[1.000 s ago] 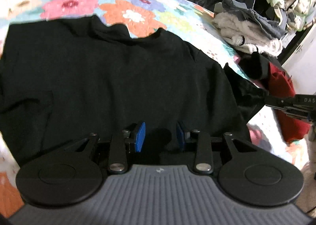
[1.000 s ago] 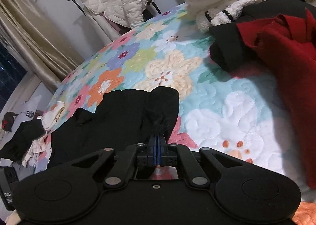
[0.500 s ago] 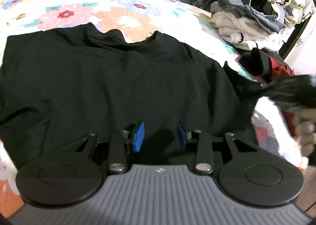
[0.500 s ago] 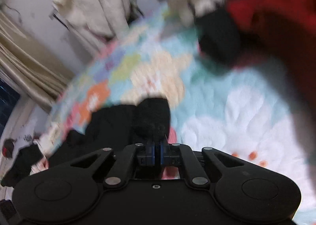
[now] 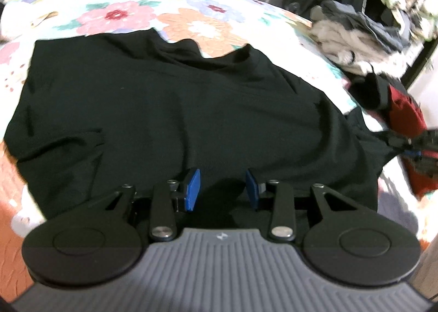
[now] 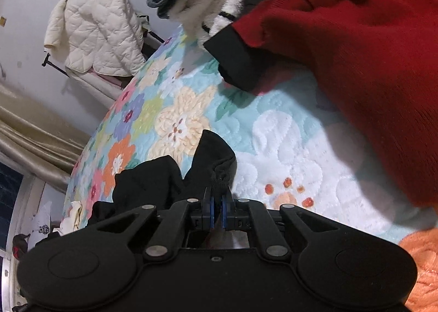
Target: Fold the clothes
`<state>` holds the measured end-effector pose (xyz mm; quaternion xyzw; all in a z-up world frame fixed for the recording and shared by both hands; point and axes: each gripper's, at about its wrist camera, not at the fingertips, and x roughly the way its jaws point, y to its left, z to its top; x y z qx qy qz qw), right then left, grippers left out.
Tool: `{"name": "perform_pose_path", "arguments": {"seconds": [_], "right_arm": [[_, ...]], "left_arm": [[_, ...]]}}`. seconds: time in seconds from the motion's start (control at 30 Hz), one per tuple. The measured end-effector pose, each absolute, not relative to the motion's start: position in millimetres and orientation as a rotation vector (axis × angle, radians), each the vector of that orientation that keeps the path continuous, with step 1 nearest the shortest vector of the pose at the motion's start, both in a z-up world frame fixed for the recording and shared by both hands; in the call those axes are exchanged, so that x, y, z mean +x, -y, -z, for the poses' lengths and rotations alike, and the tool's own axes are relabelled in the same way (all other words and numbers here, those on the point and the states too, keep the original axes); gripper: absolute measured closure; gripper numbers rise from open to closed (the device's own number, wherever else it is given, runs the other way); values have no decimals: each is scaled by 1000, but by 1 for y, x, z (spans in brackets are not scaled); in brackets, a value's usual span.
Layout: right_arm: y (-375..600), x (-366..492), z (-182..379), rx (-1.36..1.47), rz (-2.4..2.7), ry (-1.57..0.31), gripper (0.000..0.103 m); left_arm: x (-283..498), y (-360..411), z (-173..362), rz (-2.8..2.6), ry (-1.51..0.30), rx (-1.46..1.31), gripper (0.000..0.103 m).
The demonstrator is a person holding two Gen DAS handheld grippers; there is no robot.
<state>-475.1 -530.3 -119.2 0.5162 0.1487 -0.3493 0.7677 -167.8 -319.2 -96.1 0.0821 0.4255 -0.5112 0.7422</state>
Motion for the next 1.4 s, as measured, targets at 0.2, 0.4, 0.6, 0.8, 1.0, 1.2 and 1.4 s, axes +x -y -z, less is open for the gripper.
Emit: {"name": "perform_pose_path", "arguments": {"seconds": [0.2, 0.4, 0.6, 0.8, 1.0, 1.2, 1.4], "right_arm": [[528, -453, 104, 1001, 716, -297, 95], [511, -404, 78, 783, 627, -312, 95], [499, -387, 66, 660, 615, -309, 95], [460, -312, 72, 364, 374, -580, 90], [453, -309, 94, 468, 234, -723, 61], [488, -345, 90, 730, 226, -544, 51], [471, -321, 106, 589, 292, -691, 52]], "left_arm": [[-147, 309, 85, 1075, -962, 121, 64], [-122, 288, 65, 1044, -956, 11, 62], [-92, 262, 57, 926, -968, -36, 62], [-80, 256, 68, 934, -1046, -152, 62], [-87, 264, 78, 947, -1073, -78, 62], [-71, 250, 62, 875, -1024, -61, 60], [-38, 210, 42, 745, -939, -2, 54]]}}
